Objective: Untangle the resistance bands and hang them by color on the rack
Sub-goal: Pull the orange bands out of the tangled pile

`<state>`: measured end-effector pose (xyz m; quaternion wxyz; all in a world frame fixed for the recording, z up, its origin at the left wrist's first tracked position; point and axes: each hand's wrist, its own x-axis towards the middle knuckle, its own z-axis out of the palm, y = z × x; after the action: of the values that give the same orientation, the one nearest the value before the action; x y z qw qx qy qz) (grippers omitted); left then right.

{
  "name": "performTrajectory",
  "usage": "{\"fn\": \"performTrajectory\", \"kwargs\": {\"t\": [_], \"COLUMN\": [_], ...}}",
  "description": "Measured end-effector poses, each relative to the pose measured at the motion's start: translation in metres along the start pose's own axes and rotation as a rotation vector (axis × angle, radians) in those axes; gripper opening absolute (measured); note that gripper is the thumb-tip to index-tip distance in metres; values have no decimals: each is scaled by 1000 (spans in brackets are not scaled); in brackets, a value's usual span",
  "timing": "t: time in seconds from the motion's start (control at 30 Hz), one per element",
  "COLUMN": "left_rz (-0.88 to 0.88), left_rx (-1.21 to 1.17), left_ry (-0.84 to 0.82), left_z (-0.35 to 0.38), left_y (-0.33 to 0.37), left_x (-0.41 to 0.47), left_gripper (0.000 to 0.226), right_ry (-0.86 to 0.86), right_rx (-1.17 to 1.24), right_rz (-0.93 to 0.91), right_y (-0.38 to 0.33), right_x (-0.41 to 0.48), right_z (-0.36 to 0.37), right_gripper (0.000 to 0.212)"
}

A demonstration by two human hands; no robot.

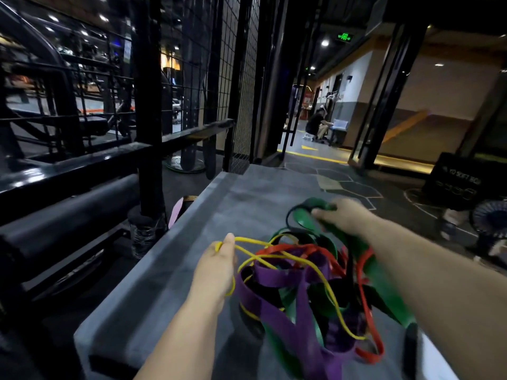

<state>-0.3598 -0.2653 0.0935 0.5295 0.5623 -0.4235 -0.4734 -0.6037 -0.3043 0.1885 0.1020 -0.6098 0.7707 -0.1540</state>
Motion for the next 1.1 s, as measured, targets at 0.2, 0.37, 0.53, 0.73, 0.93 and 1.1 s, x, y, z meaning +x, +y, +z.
{"fn": "performTrajectory", "kwargs": {"t": [0.2,0.37,0.53,0.73,0.93,1.1], "left_rz": [-22,-7,-118,-91,-170,-180], "left_rx": [28,-90,-450,-792,-853,-729], "left_ry": [-6,-33,16,-19,-39,-30], "left_z": [-2,-3,-2,-8,-7,-2], "left_y": [0,-2,1,14,16,14], "left_x": [-2,1,6,10,11,9], "left_gripper": [40,38,31,27,29,33], "right_ry": [302,-159,-102,193,103,-52], "right_rx": [-176,-290,-212,73,-23,-192], "right_rz": [-71,-181,-172,-82,-278,-562], "right_y": [0,-15,-8,-4,-22,-38], "right_x": [-12,-25,-24,-19,-22,-20], "right_z": [59,79,77,61,82,99], "right_gripper": [47,46,25,17,29,35]}}
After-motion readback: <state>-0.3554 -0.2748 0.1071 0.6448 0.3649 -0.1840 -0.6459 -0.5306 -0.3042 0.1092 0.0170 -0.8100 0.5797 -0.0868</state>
